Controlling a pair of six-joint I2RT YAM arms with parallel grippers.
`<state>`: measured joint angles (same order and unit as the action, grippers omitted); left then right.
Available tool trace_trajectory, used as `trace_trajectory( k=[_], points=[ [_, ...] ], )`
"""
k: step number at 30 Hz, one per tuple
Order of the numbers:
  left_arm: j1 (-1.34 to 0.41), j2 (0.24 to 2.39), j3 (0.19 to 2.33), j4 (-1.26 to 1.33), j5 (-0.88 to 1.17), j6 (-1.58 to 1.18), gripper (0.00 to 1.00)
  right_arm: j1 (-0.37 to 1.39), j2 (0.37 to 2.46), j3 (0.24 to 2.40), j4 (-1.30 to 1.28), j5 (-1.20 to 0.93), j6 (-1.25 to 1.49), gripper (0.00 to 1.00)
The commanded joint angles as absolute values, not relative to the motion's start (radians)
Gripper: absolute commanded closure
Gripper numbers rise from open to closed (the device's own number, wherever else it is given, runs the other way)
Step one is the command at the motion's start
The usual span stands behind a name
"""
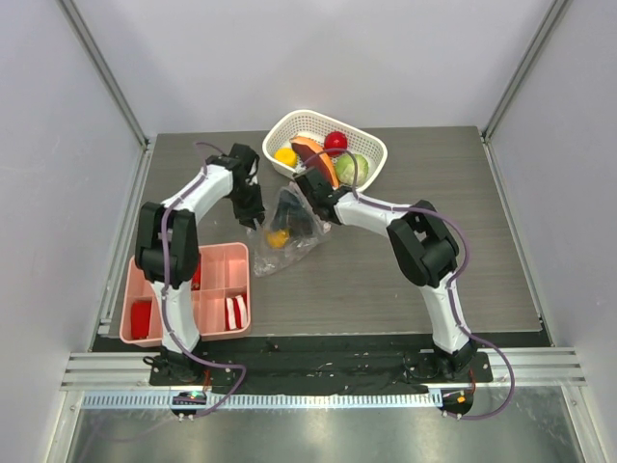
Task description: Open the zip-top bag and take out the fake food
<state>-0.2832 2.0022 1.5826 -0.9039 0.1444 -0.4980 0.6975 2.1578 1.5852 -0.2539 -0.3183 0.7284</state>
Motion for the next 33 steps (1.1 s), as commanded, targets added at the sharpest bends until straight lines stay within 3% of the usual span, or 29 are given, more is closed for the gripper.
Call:
trace_trajectory(
  k=[1,3,8,14,18,26,30,33],
  points=[
    [-0.287,1.852,1.66,-0.931,0.166,-0.457,0.61,0.713,2.028,1.644,-0.35,-0.25,0.678,0.93],
    [-0.284,1.804,1.661,-0.939,0.178,-0.457,0.57,0.709,1.997,1.654,-0.397,-0.218,0.66,0.99],
    [-0.282,1.674,1.567,-0.852,0.343,-0.515,0.57,0.707,1.959,1.689,-0.504,-0.112,0.643,0.99],
    [-0.284,1.499,1.404,-0.758,0.35,-0.6,0.52,0.7,1.956,1.842,-0.667,-0.061,0.67,0.99],
    [-0.282,1.459,1.397,-0.779,0.344,-0.589,0.51,0.698,1.957,1.928,-0.758,-0.032,0.638,0.99],
    [-0.282,1.379,1.413,-0.58,0.584,-0.758,0.5,0.716,1.953,2.014,-0.847,0.029,0.572,0.99],
    [-0.282,1.342,1.359,-0.525,0.558,-0.793,0.5,0.693,1.947,2.009,-0.838,-0.112,0.614,0.99],
    [-0.279,1.359,1.356,-0.655,0.464,-0.801,0.51,0.695,1.936,2.013,-0.811,-0.113,0.633,0.99]
  ],
)
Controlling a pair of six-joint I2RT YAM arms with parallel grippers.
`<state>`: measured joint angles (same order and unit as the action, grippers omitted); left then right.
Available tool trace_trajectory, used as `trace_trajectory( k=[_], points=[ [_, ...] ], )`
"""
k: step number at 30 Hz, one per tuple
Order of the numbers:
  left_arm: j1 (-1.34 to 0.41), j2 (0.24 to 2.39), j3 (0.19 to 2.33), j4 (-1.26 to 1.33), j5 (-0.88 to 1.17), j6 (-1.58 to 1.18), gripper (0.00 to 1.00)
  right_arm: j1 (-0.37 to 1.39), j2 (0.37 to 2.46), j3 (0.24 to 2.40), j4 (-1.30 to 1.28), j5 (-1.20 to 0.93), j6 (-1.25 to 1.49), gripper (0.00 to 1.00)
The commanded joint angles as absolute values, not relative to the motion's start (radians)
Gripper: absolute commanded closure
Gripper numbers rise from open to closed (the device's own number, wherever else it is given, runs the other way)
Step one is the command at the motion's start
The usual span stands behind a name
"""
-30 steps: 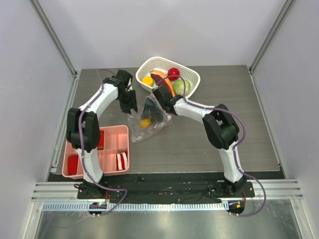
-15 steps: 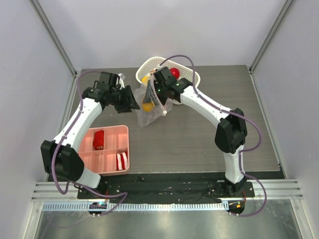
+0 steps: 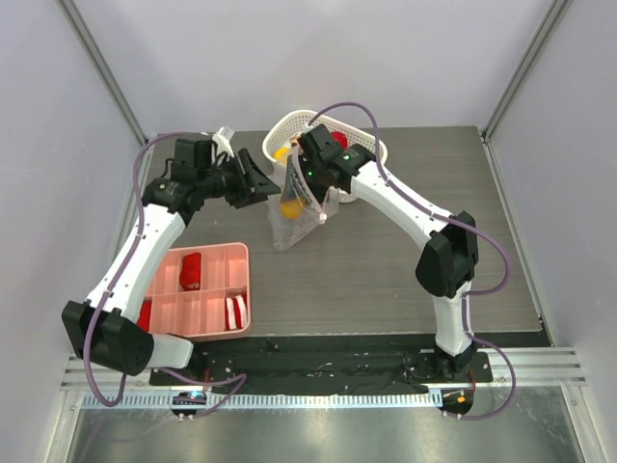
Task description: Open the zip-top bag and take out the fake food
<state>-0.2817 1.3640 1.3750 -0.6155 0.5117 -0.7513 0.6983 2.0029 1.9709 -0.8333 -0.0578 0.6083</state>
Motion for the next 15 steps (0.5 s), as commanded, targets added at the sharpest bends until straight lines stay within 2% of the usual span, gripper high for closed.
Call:
trace_trajectory(
  k=[1,3,5,9,12,13,14,15],
  points=[
    [-0.269,1.362,1.344,-0.723,0.427,-0.837,0.54,0.675,1.94,2.014,-0.811,-0.132,0.649,0.99],
    [-0.235,1.35,1.251,-0.689,0.457,-0.972,0.65,0.655,1.933,1.999,-0.779,-0.181,0.707,0.99],
    [-0.226,1.322,1.185,-0.536,0.488,-1.052,0.64,0.631,1.914,1.964,-0.724,-0.216,0.753,0.99],
    [-0.224,1.371,1.207,-0.557,0.48,-1.098,0.52,0.598,1.872,1.896,-0.643,-0.27,0.859,0.99],
    [-0.213,1.422,1.247,-0.614,0.471,-1.091,0.48,0.572,1.83,1.833,-0.551,-0.296,0.908,0.99],
    [-0.203,1.424,1.247,-0.614,0.457,-1.088,0.38,0.569,1.824,1.827,-0.536,-0.313,0.926,0.99],
    [-0.198,1.419,1.244,-0.604,0.45,-1.08,0.35,0.557,1.824,1.819,-0.517,-0.331,0.939,0.99],
    [-0.196,1.407,1.236,-0.572,0.434,-1.068,0.27,0.551,1.827,1.816,-0.512,-0.35,0.949,0.99]
  ],
)
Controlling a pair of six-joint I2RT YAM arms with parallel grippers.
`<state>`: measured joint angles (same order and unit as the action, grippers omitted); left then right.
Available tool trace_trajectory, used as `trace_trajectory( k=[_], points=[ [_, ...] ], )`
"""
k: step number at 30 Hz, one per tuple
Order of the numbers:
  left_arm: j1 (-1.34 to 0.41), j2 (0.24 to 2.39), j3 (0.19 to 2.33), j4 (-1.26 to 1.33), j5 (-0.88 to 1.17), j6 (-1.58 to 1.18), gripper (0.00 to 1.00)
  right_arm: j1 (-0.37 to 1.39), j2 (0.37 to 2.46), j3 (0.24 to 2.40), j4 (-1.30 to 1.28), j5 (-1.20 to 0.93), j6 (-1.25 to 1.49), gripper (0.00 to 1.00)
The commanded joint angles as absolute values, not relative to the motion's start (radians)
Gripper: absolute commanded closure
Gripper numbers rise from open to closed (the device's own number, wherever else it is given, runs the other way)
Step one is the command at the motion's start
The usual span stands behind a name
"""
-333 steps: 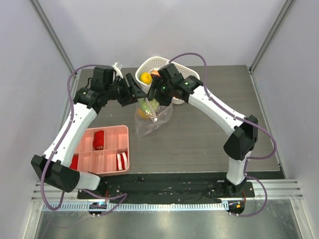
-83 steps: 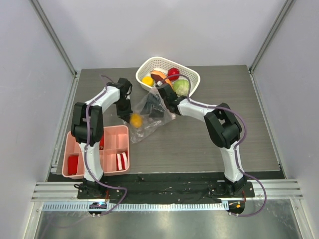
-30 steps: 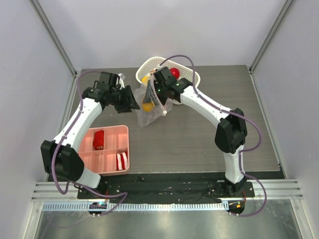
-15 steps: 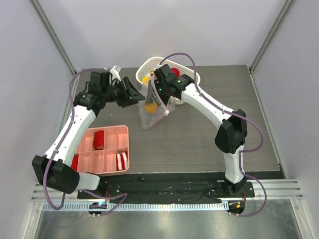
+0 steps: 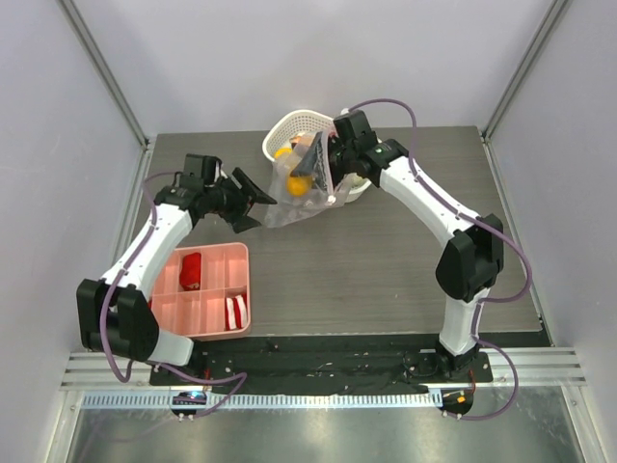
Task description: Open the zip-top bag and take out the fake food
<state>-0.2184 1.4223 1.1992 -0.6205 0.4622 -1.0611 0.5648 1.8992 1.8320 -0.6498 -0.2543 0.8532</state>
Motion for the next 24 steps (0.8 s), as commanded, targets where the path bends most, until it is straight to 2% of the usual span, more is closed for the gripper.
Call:
trace_trajectory(
  k=[1,2,3,5,12,16,20,24],
  points=[
    [-0.184,1.404,1.23,-0.574,0.416,-1.043,0.24,0.546,1.825,1.815,-0.508,-0.373,0.965,0.99],
    [-0.18,1.407,1.227,-0.575,0.419,-1.028,0.22,0.543,1.825,1.81,-0.496,-0.38,0.969,0.99],
    [-0.173,1.426,1.224,-0.583,0.428,-1.013,0.16,0.535,1.825,1.812,-0.494,-0.385,0.973,0.99],
    [-0.16,1.45,1.216,-0.603,0.465,-0.967,0.16,0.531,1.824,1.813,-0.479,-0.402,0.991,0.99],
    [-0.134,1.448,1.131,-0.515,0.485,-0.951,0.24,0.509,1.832,1.798,-0.408,-0.463,1.077,0.99],
    [-0.118,1.447,1.124,-0.488,0.503,-0.922,0.21,0.502,1.827,1.76,-0.341,-0.495,1.14,0.99],
    [-0.115,1.466,1.083,-0.326,0.561,-0.962,0.19,0.502,1.83,1.729,-0.262,-0.525,1.204,0.99],
    [-0.115,1.465,1.04,-0.196,0.591,-0.996,0.24,0.502,1.827,1.709,-0.247,-0.535,1.227,0.99]
  ],
)
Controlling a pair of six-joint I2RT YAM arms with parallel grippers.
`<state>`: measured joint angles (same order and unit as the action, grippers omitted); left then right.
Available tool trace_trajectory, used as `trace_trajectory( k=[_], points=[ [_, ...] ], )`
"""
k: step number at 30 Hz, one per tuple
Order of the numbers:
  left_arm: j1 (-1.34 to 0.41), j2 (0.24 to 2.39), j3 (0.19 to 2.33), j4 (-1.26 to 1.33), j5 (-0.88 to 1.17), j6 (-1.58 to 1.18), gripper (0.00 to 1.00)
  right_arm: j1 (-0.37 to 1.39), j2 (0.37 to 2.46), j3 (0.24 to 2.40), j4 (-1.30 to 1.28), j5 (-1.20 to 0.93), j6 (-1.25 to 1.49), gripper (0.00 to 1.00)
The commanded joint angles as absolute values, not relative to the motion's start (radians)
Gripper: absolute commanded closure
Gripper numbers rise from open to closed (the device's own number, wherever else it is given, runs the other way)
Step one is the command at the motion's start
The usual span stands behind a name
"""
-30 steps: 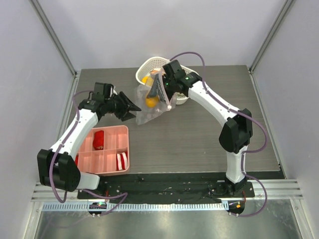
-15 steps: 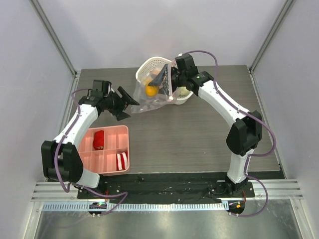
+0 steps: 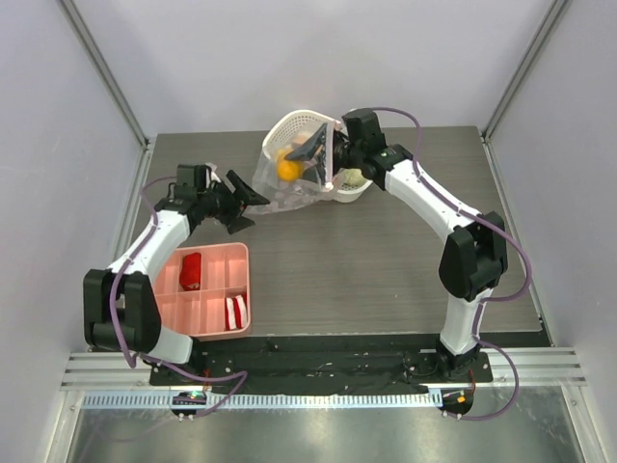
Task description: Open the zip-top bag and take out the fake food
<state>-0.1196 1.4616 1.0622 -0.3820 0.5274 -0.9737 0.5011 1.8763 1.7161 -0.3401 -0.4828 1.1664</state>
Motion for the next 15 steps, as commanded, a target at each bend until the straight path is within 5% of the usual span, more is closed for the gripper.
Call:
trace_trajectory(
  k=[1,10,12,15],
  points=[
    [-0.115,1.471,1.046,-0.198,0.577,-0.988,0.25,0.5,1.824,1.695,-0.241,-0.541,1.238,0.99],
    [-0.107,1.531,1.101,-0.306,0.457,-0.936,0.75,0.522,1.778,1.629,-0.253,-0.545,1.235,0.99],
    [-0.106,1.537,1.143,-0.374,0.367,-0.904,0.98,0.522,1.772,1.634,-0.293,-0.52,1.177,0.99],
    [-0.088,1.543,1.147,-0.426,0.319,-0.893,1.0,0.522,1.767,1.652,-0.382,-0.473,1.085,0.99]
  ],
)
